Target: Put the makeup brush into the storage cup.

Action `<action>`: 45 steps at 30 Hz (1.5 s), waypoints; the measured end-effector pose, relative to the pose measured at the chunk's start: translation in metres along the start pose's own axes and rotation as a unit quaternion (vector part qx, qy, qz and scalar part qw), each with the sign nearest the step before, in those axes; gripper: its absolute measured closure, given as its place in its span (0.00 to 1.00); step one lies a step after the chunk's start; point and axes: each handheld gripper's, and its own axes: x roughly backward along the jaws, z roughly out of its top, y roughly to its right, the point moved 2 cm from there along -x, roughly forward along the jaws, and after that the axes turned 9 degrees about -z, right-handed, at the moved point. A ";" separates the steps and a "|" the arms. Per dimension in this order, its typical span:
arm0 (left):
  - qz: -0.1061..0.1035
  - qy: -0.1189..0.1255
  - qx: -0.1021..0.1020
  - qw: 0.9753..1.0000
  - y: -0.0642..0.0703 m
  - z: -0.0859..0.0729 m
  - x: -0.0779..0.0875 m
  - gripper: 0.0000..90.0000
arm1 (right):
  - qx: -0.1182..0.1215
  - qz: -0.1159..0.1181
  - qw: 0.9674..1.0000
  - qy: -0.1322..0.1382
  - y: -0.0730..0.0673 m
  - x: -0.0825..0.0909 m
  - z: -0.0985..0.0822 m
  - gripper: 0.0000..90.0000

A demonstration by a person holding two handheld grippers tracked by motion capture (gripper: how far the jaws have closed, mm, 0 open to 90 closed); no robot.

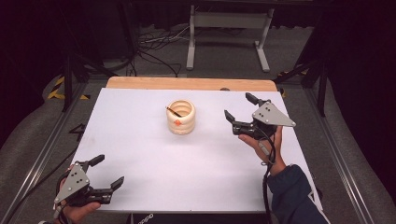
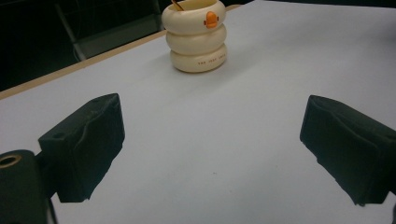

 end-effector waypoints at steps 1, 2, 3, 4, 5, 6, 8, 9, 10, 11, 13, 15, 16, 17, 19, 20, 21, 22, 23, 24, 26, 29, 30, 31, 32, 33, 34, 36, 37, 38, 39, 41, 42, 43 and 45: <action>0.001 0.000 0.000 1.000 0.000 0.000 0.000 0.08 | -0.002 0.000 1.000 0.000 0.000 0.001 -0.001 0.17; 0.001 0.001 0.000 1.000 0.000 0.000 0.000 0.08 | -0.003 0.001 1.000 0.000 0.001 0.002 -0.002 0.17; 0.002 0.002 0.001 1.000 0.000 0.000 0.000 0.08 | -0.002 0.002 1.000 -0.001 0.001 0.004 -0.003 0.17; 0.002 0.000 0.000 1.000 0.000 0.000 0.001 0.08 | -0.003 0.002 1.000 -0.001 0.002 0.005 -0.003 0.17; 0.002 -0.001 0.000 1.000 0.000 0.000 0.001 0.08 | -0.001 0.001 1.000 -0.003 0.003 0.006 -0.004 0.17; 0.002 -0.001 0.000 1.000 -0.001 0.000 0.001 0.08 | 0.000 0.000 1.000 -0.003 0.004 0.008 -0.005 0.17; 0.003 -0.001 -0.001 1.000 -0.001 0.000 0.001 0.08 | 0.000 -0.002 1.000 -0.002 0.006 0.012 -0.006 0.17; 0.003 0.001 0.000 1.000 0.000 0.000 0.001 0.08 | 0.000 -0.002 1.000 -0.001 0.007 0.014 -0.006 0.17; 0.004 0.001 -0.001 1.000 0.000 0.000 0.001 0.08 | -0.001 -0.002 1.000 -0.001 0.008 0.016 -0.008 0.17; 0.004 0.002 -0.001 1.000 0.000 0.000 0.001 0.08 | -0.005 0.000 1.000 -0.002 0.008 0.018 -0.008 0.17; 0.004 0.000 -0.002 1.000 -0.001 0.000 0.001 0.08 | 0.000 -0.001 1.000 -0.003 0.009 0.021 -0.010 0.17; 0.003 0.000 0.000 1.000 0.000 0.000 0.001 0.08 | 0.000 0.001 1.000 -0.005 0.011 0.025 -0.012 0.16; 0.005 0.000 0.000 1.000 0.000 0.000 0.001 0.08 | 0.000 0.004 1.000 -0.005 0.012 0.026 -0.014 0.16; 0.005 -0.001 -0.001 1.000 -0.001 0.000 0.001 0.08 | -0.005 0.005 1.000 -0.005 0.013 0.027 -0.015 0.16; 0.005 -0.001 -0.001 1.000 -0.001 0.000 0.001 0.08 | -0.005 0.004 1.000 -0.008 0.016 0.029 -0.018 0.16; 0.006 -0.001 -0.001 1.000 -0.001 0.000 0.001 0.08 | -0.006 0.002 1.000 -0.008 0.017 0.031 -0.019 0.16; 0.005 -0.002 -0.001 1.000 -0.001 0.000 0.001 0.08 | -0.005 0.000 1.000 -0.008 0.018 0.032 -0.020 0.16; 0.005 -0.002 -0.001 1.000 0.000 0.000 0.001 0.08 | -0.007 0.002 1.000 -0.007 0.020 0.034 -0.021 0.16; 0.005 -0.002 -0.001 1.000 0.000 0.000 0.001 0.08 | -0.007 0.001 1.000 -0.006 0.020 0.035 -0.022 0.16; 0.005 -0.001 -0.001 1.000 0.000 0.000 0.001 0.08 | -0.002 -0.003 1.000 -0.008 0.021 0.037 -0.023 0.16; 0.005 -0.002 -0.001 1.000 -0.001 0.000 0.001 0.08 | -0.002 -0.003 1.000 -0.008 0.021 0.038 -0.025 0.16; 0.005 -0.002 -0.002 1.000 -0.001 0.000 0.000 0.08 | -0.002 -0.004 1.000 -0.006 0.023 0.044 -0.029 0.17; 0.005 -0.001 -0.002 1.000 -0.001 0.000 0.000 0.08 | -0.002 -0.004 1.000 -0.008 0.024 0.046 -0.030 0.17; 0.006 0.000 -0.002 1.000 0.000 0.000 0.000 0.08 | 0.001 -0.006 1.000 -0.011 0.025 0.047 -0.032 0.17; 0.006 -0.001 -0.002 1.000 0.000 0.000 0.000 0.08 | 0.004 -0.007 1.000 -0.013 0.025 0.048 -0.034 0.17; 0.006 -0.001 0.000 1.000 0.000 0.000 0.000 0.08 | 0.004 -0.008 1.000 -0.013 0.026 0.049 -0.035 0.17; 0.006 -0.003 -0.005 1.000 0.000 0.001 0.001 0.08 | 0.003 -0.008 1.000 -0.016 0.026 0.051 -0.037 0.16; 0.007 -0.002 -0.002 1.000 0.000 0.000 0.001 0.08 | 0.004 -0.011 1.000 -0.017 0.028 0.056 -0.041 0.16; 0.008 0.000 -0.003 1.000 0.000 0.000 0.001 0.08 | 0.004 -0.011 1.000 -0.018 0.028 0.058 -0.043 0.16; 0.006 0.000 -0.001 1.000 0.000 0.000 0.001 0.08 | 0.005 -0.012 1.000 -0.020 0.029 0.060 -0.044 0.16; 0.006 -0.002 -0.002 1.000 0.000 0.000 0.001 0.08 | 0.009 -0.015 1.000 -0.023 0.029 0.062 -0.046 0.16; 0.006 -0.003 -0.002 1.000 0.000 0.000 0.000 0.08 | 0.012 -0.017 0.999 -0.028 0.032 0.069 -0.051 0.16; 0.006 -0.003 -0.002 1.000 0.000 0.000 0.000 0.08 | 0.013 -0.021 0.999 -0.030 0.033 0.072 -0.054 0.16; 0.007 -0.003 -0.002 1.000 0.000 0.000 0.000 0.08 | 0.012 -0.023 0.999 -0.030 0.034 0.075 -0.057 0.16; 0.008 -0.004 -0.002 1.000 -0.001 0.000 0.001 0.08 | 0.010 -0.023 0.999 -0.034 0.035 0.077 -0.059 0.16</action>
